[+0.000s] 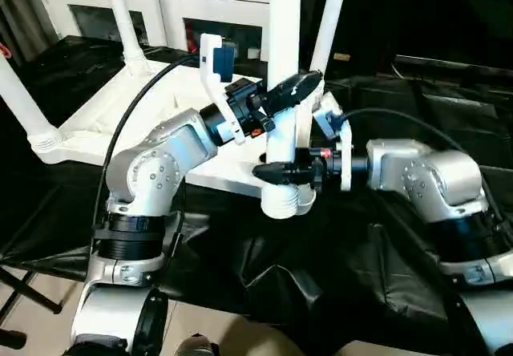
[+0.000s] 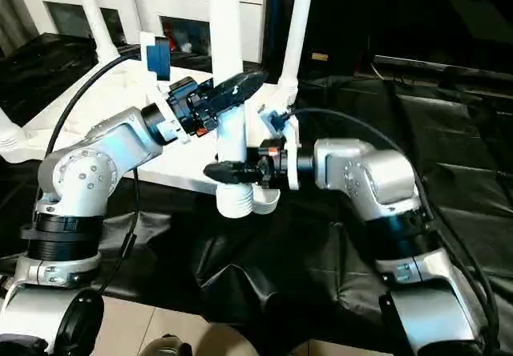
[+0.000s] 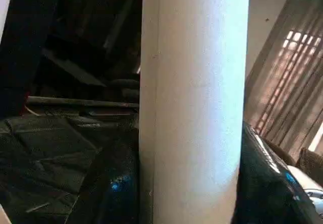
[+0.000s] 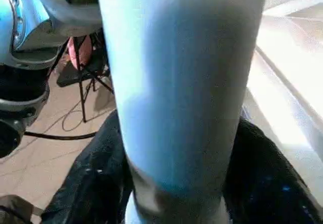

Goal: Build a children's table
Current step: Pick table leg

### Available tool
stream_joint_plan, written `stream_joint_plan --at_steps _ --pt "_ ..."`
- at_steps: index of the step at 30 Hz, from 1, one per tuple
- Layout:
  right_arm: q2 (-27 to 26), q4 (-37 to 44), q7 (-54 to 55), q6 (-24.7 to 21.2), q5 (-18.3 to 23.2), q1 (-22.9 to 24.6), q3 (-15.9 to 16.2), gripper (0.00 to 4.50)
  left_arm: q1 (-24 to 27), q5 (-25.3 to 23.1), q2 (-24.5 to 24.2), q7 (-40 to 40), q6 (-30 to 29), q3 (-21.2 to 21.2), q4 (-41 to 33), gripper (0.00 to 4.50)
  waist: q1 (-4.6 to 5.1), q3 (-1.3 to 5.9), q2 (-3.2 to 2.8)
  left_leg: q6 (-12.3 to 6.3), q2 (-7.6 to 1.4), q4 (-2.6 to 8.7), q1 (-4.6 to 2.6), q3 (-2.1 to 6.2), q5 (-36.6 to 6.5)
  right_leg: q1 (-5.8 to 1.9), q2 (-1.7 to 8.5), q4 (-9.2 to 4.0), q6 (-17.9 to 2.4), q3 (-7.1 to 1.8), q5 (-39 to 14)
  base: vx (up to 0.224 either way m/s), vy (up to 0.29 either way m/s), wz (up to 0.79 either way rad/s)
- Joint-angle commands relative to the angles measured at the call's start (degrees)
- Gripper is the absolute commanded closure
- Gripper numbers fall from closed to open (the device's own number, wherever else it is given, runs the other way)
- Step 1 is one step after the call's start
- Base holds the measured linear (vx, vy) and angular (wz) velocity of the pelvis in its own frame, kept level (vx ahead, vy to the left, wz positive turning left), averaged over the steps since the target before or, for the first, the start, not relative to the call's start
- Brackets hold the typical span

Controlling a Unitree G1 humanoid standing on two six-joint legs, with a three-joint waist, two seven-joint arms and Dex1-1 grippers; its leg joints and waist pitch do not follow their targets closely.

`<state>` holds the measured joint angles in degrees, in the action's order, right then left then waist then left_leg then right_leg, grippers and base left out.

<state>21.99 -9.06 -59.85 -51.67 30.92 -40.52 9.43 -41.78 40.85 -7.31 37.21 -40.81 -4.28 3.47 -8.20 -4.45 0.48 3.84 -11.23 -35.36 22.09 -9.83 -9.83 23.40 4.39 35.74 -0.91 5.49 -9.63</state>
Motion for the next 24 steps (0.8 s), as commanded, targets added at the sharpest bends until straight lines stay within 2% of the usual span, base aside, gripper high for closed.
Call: stream_joint_plan --at_steps 1,15,19,20,24 --pt "0.49 0.42 0.53 -0.12 -0.63 0.06 -0.2 2.46 -0.42 0.92 -0.26 1.32 -0.12 -0.32 -1.05 2.66 0.0 5.14 0.54 0.85 -1.88 4.02 -0.79 0.58 -8.73 -3.45 4.19 -4.5 -7.58 -3.16 -15.92 0.0 0.0 0.0" --pt "0.47 0.18 0.56 0.15 -0.53 -0.02 -0.22 2.59 -0.22 0.89 -0.78 2.21 -0.33 0.61 -1.51 2.67 -0.02 5.2 0.46 0.97 -1.92 4.03 -0.82 0.61 -8.77 -3.47 4.24 -4.4 -7.89 -3.15 -15.69 0.0 0.0 0.0" --pt "0.32 -0.09 0.69 0.43 -0.68 0.1 -0.17 2.59 0.07 -0.41 -1.04 2.23 0.79 1.38 -1.79 2.67 -0.01 5.18 0.46 1.02 -1.9 4.02 -0.81 0.6 -8.89 -3.45 4.23 -4.45 -7.75 -3.17 -15.88 0.0 0.0 0.0" --pt "0.3 -0.1 0.71 0.46 -0.69 0.13 -0.15 2.59 0.14 -0.78 -1.1 2.14 1.09 1.54 -1.87 2.11 -0.04 5.17 0.45 1.01 -1.9 4.03 -0.83 0.6 -8.98 -3.43 4.23 -4.49 -7.73 -3.16 -16.01 0.0 0.0 0.0" --pt "0.08 -0.12 0.98 0.88 -0.85 0.41 -0.18 2.59 -0.05 -0.55 -0.95 1.44 -0.01 1.59 -1.82 1.95 -0.02 5.2 0.31 1.15 -1.87 4.0 -0.83 0.6 -9.05 -3.45 4.2 -4.46 -7.83 -3.16 -15.58 0.0 0.0 0.0"
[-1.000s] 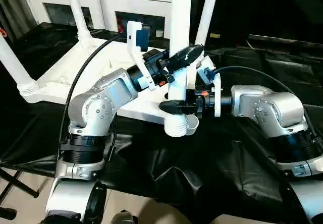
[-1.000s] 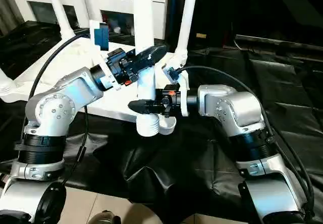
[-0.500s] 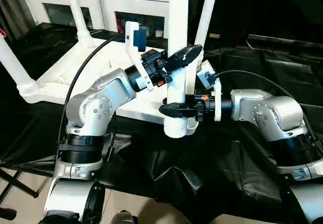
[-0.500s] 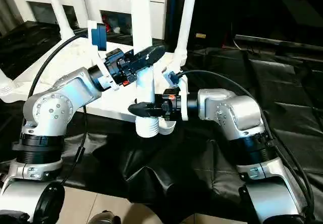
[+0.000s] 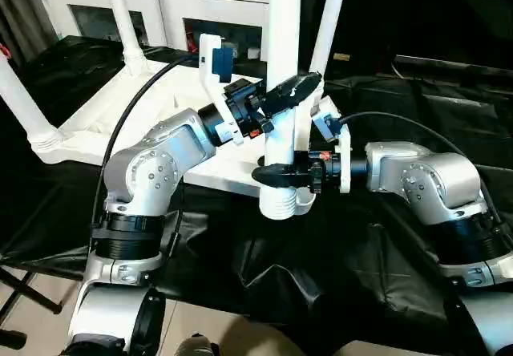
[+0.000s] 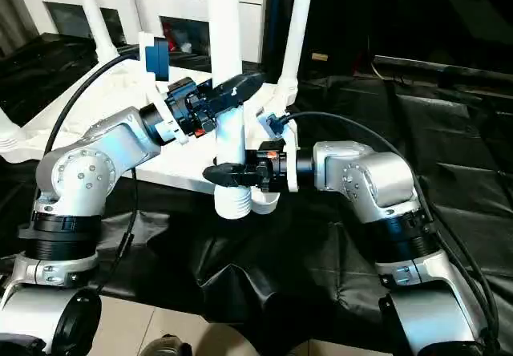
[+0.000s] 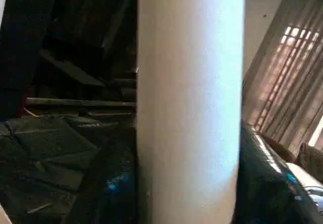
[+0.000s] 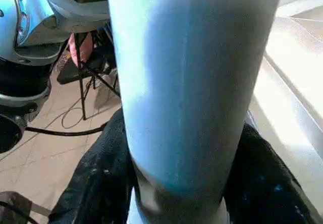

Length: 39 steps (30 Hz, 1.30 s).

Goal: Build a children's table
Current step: Pick table leg

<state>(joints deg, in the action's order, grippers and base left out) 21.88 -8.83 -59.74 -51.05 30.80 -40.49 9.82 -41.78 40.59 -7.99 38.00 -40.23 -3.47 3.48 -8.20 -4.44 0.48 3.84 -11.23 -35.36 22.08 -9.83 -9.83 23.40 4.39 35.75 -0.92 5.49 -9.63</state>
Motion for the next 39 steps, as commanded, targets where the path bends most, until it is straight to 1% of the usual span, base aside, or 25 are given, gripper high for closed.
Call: stream_joint_plan --at_steps 1,2,3,5,7,8,10,11,12,15,16,18,20,23,24,25,26,28,29,30,32,33,35,37,39 --pt "0.09 -0.32 1.03 0.37 -0.74 0.52 -0.64 2.6 -0.12 -0.81 -0.02 0.44 0.47 0.78 -1.88 1.77 -0.03 5.21 0.22 1.14 -1.91 4.04 -0.85 0.65 -9.1 -3.45 4.2 -4.44 -7.95 -3.13 -15.49 0.0 0.0 0.0" --pt "-0.03 -0.19 1.22 0.42 -0.7 0.71 -0.75 2.6 -0.24 -0.86 0.69 0.07 1.8 0.21 -1.77 1.77 0.02 5.19 0.28 1.12 -1.9 4.02 -0.83 0.62 -9.12 -3.44 4.17 -4.48 -7.91 -3.14 -15.44 0.0 0.0 0.0" --pt "-0.13 -0.14 1.36 0.46 -0.68 0.83 -0.82 2.6 -0.35 -0.94 1.25 -0.2 2.94 -0.23 -1.62 1.56 0.0 5.19 0.24 1.15 -1.9 4.04 -0.75 0.64 -9.16 -3.5 4.24 -4.51 -7.94 -3.16 -15.45 0.0 0.0 0.0" --pt "-0.29 0.01 1.66 0.53 -0.63 1.05 -0.98 2.6 -0.49 -1.29 1.91 -0.75 4.8 -0.81 -1.52 1.53 -0.13 5.26 0.03 1.24 -1.92 4.02 -0.82 0.71 -9.09 -3.54 4.25 -4.45 -8.12 -3.13 -15.04 0.0 0.0 0.0" --pt "-0.84 0.04 2.62 0.9 -0.51 1.44 -1.69 2.6 -1.07 -0.39 3.75 -2.75 7.23 -2.86 -1.43 1.53 -0.07 5.23 0.18 1.26 -1.93 4.02 -0.75 0.66 -9.27 -3.6 4.23 -4.53 -8.24 -3.14 -14.59 0.0 0.0 0.0" --pt "-0.99 0.03 2.89 1.01 -0.47 1.52 -1.9 2.61 -1.24 0.02 4.26 -3.32 7.65 -3.45 -1.43 1.53 -0.03 5.25 -0.03 1.32 -1.93 4.01 -0.71 0.69 -9.58 -3.62 4.25 -4.57 -8.42 -3.13 -14.33 0.0 0.0 0.0" --pt "-2.12 -0.22 4.52 1.88 -0.1 1.88 -3.46 2.61 -1.95 0.93 6.89 -6.04 11.33 -5.96 -1.66 1.53 -0.04 5.26 0.2 1.25 -1.92 3.92 -0.64 0.62 -9.55 -3.73 4.34 -4.62 -8.91 -3.14 -13.9 0.0 0.0 0.0" --pt "-4.31 -1.03 7.16 3.84 0.84 2.24 -6.4 2.61 -3.13 2.29 9.61 -9.1 15.16 -8.92 -1.72 1.53 -0.14 5.37 -0.12 1.2 -1.93 3.87 -0.6 0.68 -9.41 -3.75 4.45 -4.56 -9.38 -3.11 -13.48 0.0 0.0 0.0" --pt "-4.34 -1.04 7.19 3.86 0.85 2.24 -6.43 2.61 -3.15 2.31 9.64 -9.13 15.19 -8.95 -1.71 1.53 -0.08 5.42 0.1 1.22 -1.9 3.83 -0.61 0.67 -9.64 -3.72 4.4 -4.56 -9.54 -3.03 -13.52 0.0 0.0 0.0" --pt "-6.96 -1.97 10.6 7.19 1.38 2.5 -9.45 2.61 -4.83 5.0 11.55 -12.91 16.26 -12.69 -0.46 1.53 -0.07 5.3 -0.02 1.17 -1.93 3.9 -0.83 0.68 -10.38 -3.54 4.28 -4.57 -8.97 -3.0 -14.58 0.0 0.0 0.0" --pt "-6.96 -1.97 10.6 7.19 1.38 2.5 -9.45 2.61 -4.83 5.0 11.55 -12.91 16.26 -12.69 -0.46 1.53 0.04 5.24 0.05 1.19 -1.85 3.92 -0.81 0.66 -10.55 -3.48 4.26 -4.6 -8.94 -2.99 -14.88 0.0 0.0 0.0" --pt "-9.7 -2.26 15.15 9.99 2.0 3.16 -12.61 2.61 -5.4 5.33 11.12 -13.4 17.75 -14.4 1.76 1.53 0.04 5.26 -0.08 1.0 -1.76 3.98 -0.74 0.66 -9.93 -3.39 4.26 -4.77 -8.07 -3.03 -15.58 0.0 0.0 0.0" --pt "-11.02 -2.28 18.79 12.18 1.05 4.13 -14.1 2.61 -4.3 0.45 8.65 -11.94 19.22 -12.45 3.56 1.53 0.23 5.27 -0.06 1.26 -1.68 4.15 -0.96 0.73 -10.31 -3.21 4.05 -5.05 -6.63 -2.87 -17.13 0.0 0.0 0.0" --pt "-10.7 -1.14 23.55 15.92 -4.21 6.92 -13.27 2.61 0.03 -10.78 2.03 -7.14 19.66 -3.64 5.97 1.53 0.35 5.37 -0.71 2.43 -1.9 4.56 -1.27 0.98 -10.53 -3.05 3.97 -4.9 -4.29 -2.99 -16.44 0.0 0.0 0.0" --pt "-10.41 -1.03 24.66 16.59 -5.47 7.65 -13.1 2.61 1.11 -13.12 0.21 -5.58 19.51 -1.07 6.53 1.53 0.39 5.37 -0.95 2.66 -1.9 4.51 -1.34 0.87 -10.68 -3.02 3.97 -4.87 -4.61 -3.07 -16.13 0.0 0.0 0.0" --pt "-10.15 -0.97 25.66 17.17 -6.57 8.3 -12.99 2.61 2.04 -15.08 -1.44 -4.28 19.22 1.22 7.05 1.53 0.37 5.42 -0.91 3.0 -1.9 4.61 -1.3 0.96 -10.71 -3.01 3.93 -4.81 -4.48 -3.09 -15.74 0.0 0.0 0.0" --pt "-10.07 -0.98 25.83 17.29 -6.78 8.41 -12.93 2.61 2.16 -15.39 -1.7 -3.98 19.4 1.59 7.22 1.53 0.32 5.51 -1.0 3.17 -1.9 4.59 -1.38 0.92 -10.68 -3.05 3.95 -4.62 -4.76 -3.11 -15.13 0.0 0.0 0.0" --pt "-9.06 -1.04 27.9 18.79 -9.41 9.69 -12.15 2.61 3.59 -19.15 -4.77 -0.27 21.75 6.18 9.3 1.53 0.34 5.57 -1.21 3.46 -1.9 4.57 -1.31 0.94 -10.89 -3.14 4.01 -4.47 -5.72 -3.12 -13.52 0.0 0.0 0.0" --pt "-8.76 -1.24 29.19 19.84 -10.63 10.43 -12.24 2.61 4.03 -21.47 -6.66 2.46 23.75 9.22 11.27 1.53 0.41 5.55 -1.37 3.62 -1.9 4.63 -1.3 0.95 -11.2 -3.11 4.0 -4.29 -6.41 -3.15 -12.62 0.0 0.0 0.0" --pt "-8.48 -1.6 30.42 20.52 -11.61 11.12 -12.49 2.61 4.17 -24.08 -8.48 5.0 25.67 12.38 13.84 1.53 0.38 5.38 -1.17 3.22 -1.71 4.72 -1.25 0.96 -11.86 -3.08 4.06 -4.85 -6.04 -3.18 -13.71 0.0 0.0 0.0" --pt "-8.32 -2.0 32.28 21.31 -12.37 12.18 -13.18 2.61 3.59 -28.51 -10.87 10.51 29.47 17.24 19.23 1.53 0.56 5.37 -1.11 3.3 -1.59 4.72 -1.36 0.77 -12.57 -3.18 4.14 -4.76 -5.73 -3.31 -14.9 0.0 0.0 0.0" --pt "-8.28 -1.93 33.36 21.8 -12.81 12.7 -13.42 2.61 2.82 -30.45 -11.52 13.56 30.92 19.0 22.24 1.53 0.54 5.4 -1.36 3.08 -1.59 4.78 -1.43 0.83 -12.12 -3.13 4.17 -5.09 -5.71 -3.31 -15.14 0.0 0.0 0.0" --pt "-8.2 -1.59 33.72 21.78 -12.92 13.03 -13.55 2.61 1.55 -31.55 -11.68 16.88 32.43 20.25 25.46 1.53 0.6 5.54 -1.38 3.11 -1.56 4.7 -1.34 0.79 -11.6 -3.33 4.23 -4.76 -6.15 -3.34 -14.22 0.0 0.0 0.0" --pt "-8.21 -1.34 33.85 21.75 -13.18 13.21 -13.62 2.61 0.24 -32.6 -11.68 18.78 33.9 20.97 28.31 1.53 0.56 5.53 -1.51 2.61 -1.62 4.64 -1.23 0.77 -11.54 -3.38 4.39 -4.64 -7.82 -3.31 -13.36 0.0 0.0 0.0" --pt "-8.05 -1.2 34.03 21.89 -13.72 13.31 -13.45 2.61 -1.0 -33.69 -11.84 20.18 34.35 21.85 31.09 1.25 0.66 5.51 -1.89 2.61 -1.81 4.61 -1.39 0.82 -12.61 -3.33 4.48 -4.58 -8.8 -3.27 -13.39 0.0 0.0 0.0"
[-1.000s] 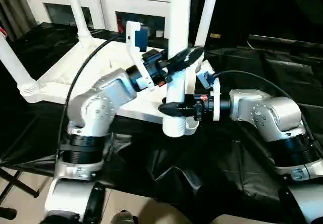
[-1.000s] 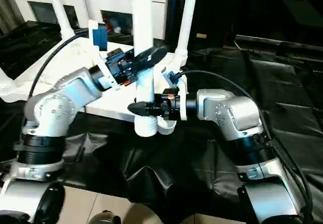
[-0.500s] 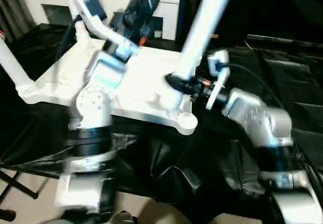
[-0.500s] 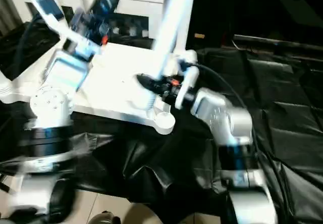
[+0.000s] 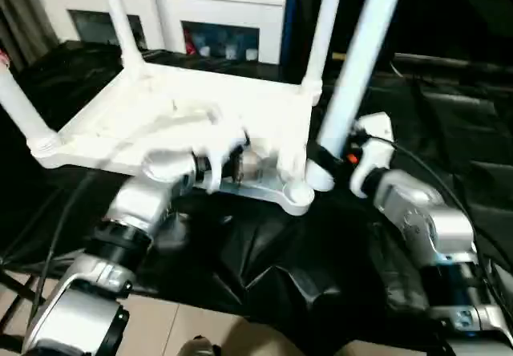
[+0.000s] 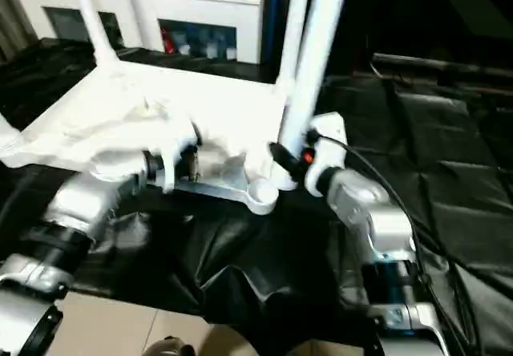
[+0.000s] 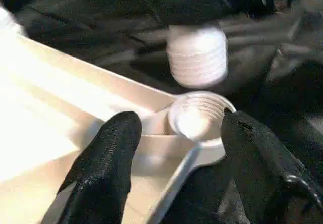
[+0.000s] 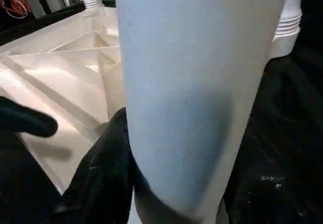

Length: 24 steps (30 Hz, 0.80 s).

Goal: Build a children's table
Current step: Pick table leg

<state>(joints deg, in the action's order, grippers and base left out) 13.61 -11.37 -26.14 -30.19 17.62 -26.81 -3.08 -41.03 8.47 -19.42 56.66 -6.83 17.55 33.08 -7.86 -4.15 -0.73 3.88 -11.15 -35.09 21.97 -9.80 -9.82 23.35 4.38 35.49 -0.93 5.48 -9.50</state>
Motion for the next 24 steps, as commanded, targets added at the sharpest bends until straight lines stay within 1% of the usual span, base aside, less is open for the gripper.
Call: stream_joint_plan --at_steps 1,2,3,4,5,6,7,8,9,10,11,12,13,14,15,16,17,18,19,20,22,23,24 --pt "0.33 1.41 0.51 1.06 -0.72 -0.36 -0.47 2.61 -2.4 -2.69 -0.71 2.27 1.78 1.81 3.37 1.25 0.35 5.14 -0.54 2.41 -1.8 4.35 -1.3 0.73 -12.84 -3.24 4.43 -4.51 -8.85 -3.25 -13.97 0.0 0.0 0.0" --pt "0.37 1.41 0.66 1.29 -0.85 -0.32 -0.37 2.61 -2.98 -3.38 -0.97 2.9 2.87 2.72 5.06 1.15 0.29 5.15 -0.49 2.21 -1.74 4.32 -1.31 0.71 -13.0 -3.3 4.48 -4.55 -8.62 -3.26 -14.81 0.0 0.0 0.0" --pt "0.37 1.41 0.66 1.29 -0.85 -0.32 -0.37 2.61 -2.98 -3.38 -0.97 2.9 2.87 2.72 5.06 1.15 0.27 5.18 -0.45 1.93 -1.78 4.33 -1.22 0.75 -12.51 -3.37 4.53 -4.53 -8.55 -3.28 -14.85 0.0 0.0 0.0" --pt "0.46 1.45 0.8 1.49 -0.97 -0.32 -0.27 2.61 -3.85 -4.57 -0.93 2.27 4.27 3.52 7.72 1.15 0.26 5.22 -0.45 1.78 -1.81 4.31 -1.11 0.77 -12.15 -3.47 4.61 -4.44 -8.72 -3.28 -14.49 0.0 0.0 0.0" --pt "0.55 1.6 1.02 1.7 -1.04 -0.27 -0.13 2.61 -5.59 -6.38 -0.18 0.98 6.93 3.76 12.96 1.12 0.27 5.18 -0.47 1.33 -1.58 4.23 -1.18 0.62 -12.07 -3.27 4.35 -4.77 -8.26 -3.27 -15.21 0.0 0.0 0.0" --pt "0.56 1.64 1.06 1.71 -1.07 -0.26 -0.13 2.61 -6.28 -7.19 0.13 0.33 7.47 3.79 14.89 1.12 0.17 5.33 -0.55 1.37 -1.56 4.18 -1.25 0.64 -11.95 -3.39 4.44 -4.71 -7.78 -3.26 -15.78 0.0 0.0 0.0" --pt "0.56 1.66 1.08 1.72 -1.09 -0.26 -0.12 2.61 -6.61 -7.59 0.28 0.02 7.73 3.8 15.83 1.12 0.15 5.32 -0.53 1.21 -1.52 4.19 -1.09 0.66 -11.67 -3.47 4.4 -4.8 -7.65 -3.23 -15.74 0.0 0.0 0.0" --pt "0.6 1.63 1.05 1.7 -1.13 -0.3 -0.16 2.61 -7.69 -8.78 0.83 -0.72 8.57 3.87 18.9 1.12 0.09 5.47 -0.56 1.25 -1.67 4.17 -1.13 0.75 -11.07 -3.5 4.5 -4.56 -7.75 -3.22 -14.96 0.0 0.0 0.0" --pt "0.61 1.56 0.99 1.68 -1.17 -0.34 -0.17 2.61 -8.33 -9.53 1.15 -1.26 8.97 3.98 20.83 1.12 0.13 5.43 -0.5 1.01 -1.59 4.12 -1.07 0.67 -10.71 -3.41 4.36 -4.66 -7.96 -3.2 -14.33 0.0 0.0 0.0" --pt "0.61 1.56 0.99 1.68 -1.17 -0.34 -0.17 2.61 -8.33 -9.53 1.15 -1.26 8.97 3.98 20.83 1.12 0.08 5.5 -0.54 1.03 -1.71 4.15 -1.13 0.73 -10.66 -3.46 4.46 -4.5 -8.23 -3.21 -13.9 0.0 0.0 0.0" --pt "0.51 1.22 0.92 1.88 -1.33 -0.48 -0.1 2.61 -8.99 -10.17 1.7 -1.92 9.77 4.03 23.18 1.12 0.02 5.56 -0.38 0.81 -1.88 4.16 -1.07 0.76 -10.26 -3.51 4.62 -4.33 -9.02 -3.23 -12.66 0.0 0.0 0.0" --pt "0.47 1.1 0.92 1.94 -1.36 -0.54 -0.05 2.61 -9.21 -10.14 1.96 -2.15 9.88 3.87 23.92 1.12 0.0 5.54 -0.46 0.51 -1.76 4.07 -1.07 0.69 -10.23 -3.47 4.53 -4.34 -9.42 -3.18 -12.3 0.0 0.0 0.0" --pt "0.45 1.05 0.92 1.97 -1.37 -0.56 -0.03 2.61 -9.32 -10.13 2.1 -2.26 9.94 3.78 24.3 1.12 -0.02 5.51 -0.42 0.34 -1.73 4.08 -1.06 0.67 -10.33 -3.51 4.6 -4.45 -9.43 -3.16 -12.61 0.0 0.0 0.0" --pt "0.39 0.88 0.95 2.07 -1.44 -0.65 0.07 2.61 -9.6 -10.06 2.53 -2.79 10.0 3.5 25.31 1.12 -0.15 5.66 -0.48 0.18 -1.89 4.03 -1.12 0.73 -9.93 -3.53 4.74 -4.29 -9.77 -3.2 -12.02 0.0 0.0 0.0" --pt "0.31 0.8 1.01 2.09 -1.4 -0.75 0.17 2.61 -10.01 -10.19 3.09 -3.88 9.94 3.21 26.7 1.3 -0.08 5.58 -0.39 -0.04 -1.8 4.01 -0.97 0.68 -9.72 -3.54 4.59 -4.26 -10.0 -3.16 -11.61 0.0 0.0 0.0" --pt "0.3 0.77 1.03 2.09 -1.37 -0.79 0.22 2.61 -10.24 -10.35 3.39 -4.4 10.12 3.09 27.44 1.48 -0.18 5.61 -0.55 -0.11 -1.82 4.0 -1.05 0.71 -9.8 -3.52 4.67 -4.32 -10.12 -3.15 -11.65 0.0 0.0 0.0" --pt "0.29 0.75 1.06 2.09 -1.34 -0.84 0.27 2.61 -10.5 -10.62 3.71 -4.95 10.4 2.94 28.31 1.48 -0.16 5.6 -0.46 -0.3 -1.81 3.99 -1.09 0.67 -9.83 -3.49 4.59 -4.35 -10.22 -3.14 -11.47 0.0 0.0 0.0" --pt "0.29 0.73 1.03 2.09 -1.44 -0.85 0.3 2.61 -11.18 -11.32 4.49 -6.13 11.15 2.56 30.46 1.51 -0.18 5.55 -0.42 -0.37 -1.89 4.05 -1.01 0.73 -9.83 -3.59 4.72 -4.34 -10.37 -3.15 -11.53 0.0 0.0 0.0" --pt "0.27 0.73 0.99 2.07 -1.52 -0.84 0.29 2.61 -11.45 -11.59 4.75 -6.23 11.45 2.4 31.28 1.51 -0.16 5.5 -0.4 -0.5 -1.72 3.98 -1.0 0.61 -9.97 -3.49 4.54 -4.51 -10.22 -3.11 -11.93 0.0 0.0 0.0" --pt "0.27 0.76 0.94 2.05 -1.59 -0.81 0.31 2.61 -11.64 -11.95 4.92 -6.16 11.7 2.51 31.85 1.64 -0.26 5.5 -0.35 -0.55 -1.76 4.03 -0.97 0.71 -10.09 -3.66 4.73 -4.59 -9.93 -3.1 -12.82 0.0 0.0 0.0" --pt "0.29 0.8 0.89 2.02 -1.69 -0.76 0.35 2.61 -12.0 -12.57 5.1 -5.56 12.03 2.77 32.71 1.91 -0.26 5.5 -0.32 -0.52 -1.79 4.04 -1.0 0.72 -10.18 -3.63 4.78 -4.66 -9.65 -3.11 -13.37 0.0 0.0 0.0" --pt "0.31 0.81 0.86 2.03 -1.72 -0.74 0.37 2.61 -12.17 -12.83 5.18 -5.24 12.13 2.88 33.09 1.98 -0.28 5.48 -0.61 -0.48 -1.78 4.05 -1.05 0.76 -10.38 -3.58 4.79 -4.75 -9.43 -3.08 -14.07 0.0 0.0 0.0" --pt "0.36 0.79 0.79 2.05 -1.78 -0.74 0.43 2.61 -12.45 -13.05 5.23 -4.49 12.28 3.11 33.46 1.98 -0.24 5.44 -0.42 -0.5 -1.77 4.06 -1.03 0.74 -10.52 -3.6 4.78 -4.85 -9.34 -3.09 -14.31 0.0 0.0 0.0"
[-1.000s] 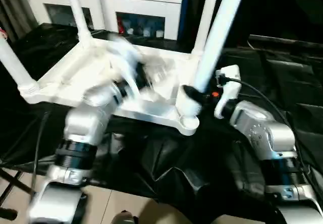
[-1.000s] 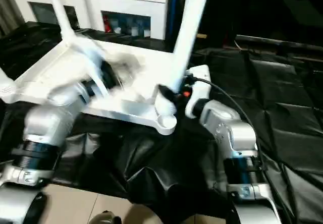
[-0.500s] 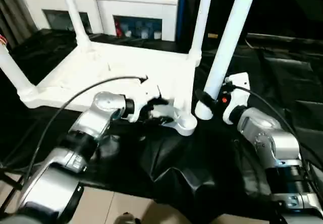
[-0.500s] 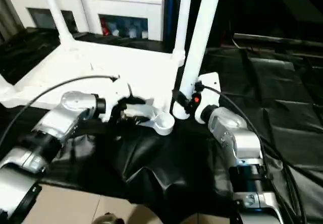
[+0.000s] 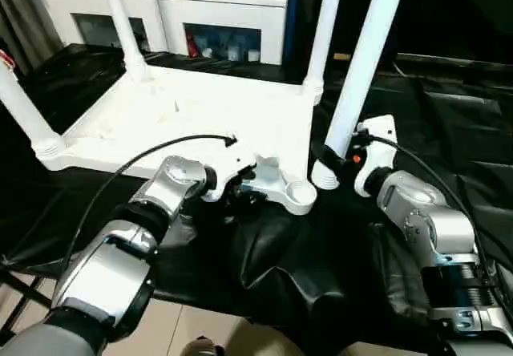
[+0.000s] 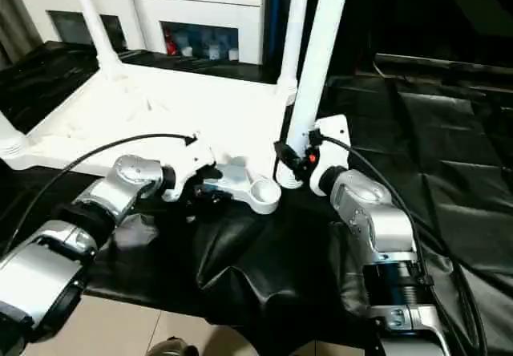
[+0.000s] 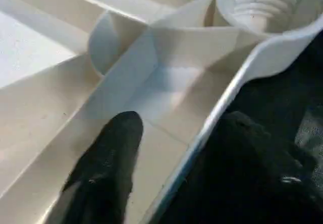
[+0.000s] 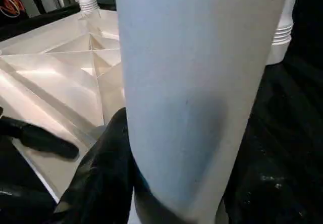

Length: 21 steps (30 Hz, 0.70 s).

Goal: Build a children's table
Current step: Pick table leg, then rotate table base

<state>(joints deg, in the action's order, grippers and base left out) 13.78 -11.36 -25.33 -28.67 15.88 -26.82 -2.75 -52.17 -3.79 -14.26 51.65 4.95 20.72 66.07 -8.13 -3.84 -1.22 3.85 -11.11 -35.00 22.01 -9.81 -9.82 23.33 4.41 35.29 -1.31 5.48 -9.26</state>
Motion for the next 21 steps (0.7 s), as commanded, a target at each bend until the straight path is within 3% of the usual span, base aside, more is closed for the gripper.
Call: stream_joint_plan --at_steps 1,2,6,7,8,9,11,14,21 --pt "0.29 0.71 -0.15 0.58 -0.1 -0.76 0.16 2.61 -1.64 -0.99 0.07 1.75 0.47 0.29 0.68 2.08 0.02 5.12 0.1 -0.52 -1.77 3.98 -1.09 0.75 -10.55 -3.57 4.74 -4.69 -8.95 -3.08 -14.77 0.0 0.0 0.0" --pt "0.38 0.63 -0.25 0.64 -0.17 -0.8 0.23 2.61 -1.94 -1.16 0.01 3.1 0.27 0.62 0.79 2.31 -0.03 5.12 0.02 -0.51 -1.82 3.99 -1.13 0.76 -10.73 -3.54 4.8 -4.75 -8.96 -3.07 -15.21 0.0 0.0 0.0" --pt "0.79 0.38 -0.64 0.96 -0.6 -0.93 0.56 2.61 -3.05 -2.09 -0.26 9.55 -0.7 1.88 1.01 2.54 0.0 5.17 -0.01 -0.5 -1.96 4.05 -1.09 0.85 -10.37 -3.56 4.83 -4.46 -9.82 -3.08 -13.52 0.0 0.0 0.0" --pt "0.89 0.27 -0.76 1.06 -0.71 -0.98 0.62 2.61 -3.34 -2.35 -0.33 12.12 -1.09 2.21 0.97 2.67 -0.07 5.18 -0.27 -0.5 -1.96 4.03 -1.09 0.88 -10.29 -3.55 4.86 -4.41 -10.05 -3.07 -13.1 0.0 0.0 0.0" --pt "0.93 0.2 -0.8 1.13 -0.79 -1.02 0.65 2.61 -3.51 -2.52 -0.43 14.29 -1.82 2.59 0.78 2.76 -0.05 5.21 -0.1 -0.65 -1.93 4.02 -1.07 0.81 -9.96 -3.62 4.88 -4.38 -10.39 -3.11 -12.28 0.0 0.0 0.0" --pt "1.01 0.04 -0.83 1.26 -0.91 -1.08 0.68 2.61 -3.63 -2.87 -0.61 16.38 -2.57 3.26 0.4 2.81 -0.12 5.28 -0.34 -0.74 -1.97 3.97 -1.08 0.85 -9.6 -3.64 4.9 -4.14 -10.92 -3.12 -11.09 0.0 0.0 0.0" --pt "1.16 -0.27 -0.93 1.57 -1.18 -1.25 0.73 2.61 -3.99 -3.76 -0.71 19.21 -3.62 4.21 0.03 2.95 -0.05 5.28 -0.18 -0.98 -1.99 3.98 -1.03 0.81 -9.22 -3.73 4.84 -3.95 -11.62 -3.15 -9.52 0.0 0.0 0.0" --pt "1.29 -0.59 -1.06 1.77 -1.3 -1.42 0.75 2.61 -4.32 -4.01 -0.47 19.74 -4.17 4.13 0.15 3.2 -0.05 5.33 -0.36 -1.17 -2.02 3.9 -1.06 0.77 -9.34 -3.78 4.91 -3.82 -12.65 -3.14 -8.36 0.0 0.0 0.0" --pt "1.8 -1.33 -1.66 2.94 -2.89 -2.2 2.18 2.61 -4.12 -7.49 -1.1 22.25 -7.0 6.44 -0.28 3.69 0.08 5.12 -0.43 -0.7 -2.0 4.09 -1.15 0.88 -11.33 -3.94 4.96 -4.38 -11.71 -3.07 -12.44 0.0 0.0 0.0"
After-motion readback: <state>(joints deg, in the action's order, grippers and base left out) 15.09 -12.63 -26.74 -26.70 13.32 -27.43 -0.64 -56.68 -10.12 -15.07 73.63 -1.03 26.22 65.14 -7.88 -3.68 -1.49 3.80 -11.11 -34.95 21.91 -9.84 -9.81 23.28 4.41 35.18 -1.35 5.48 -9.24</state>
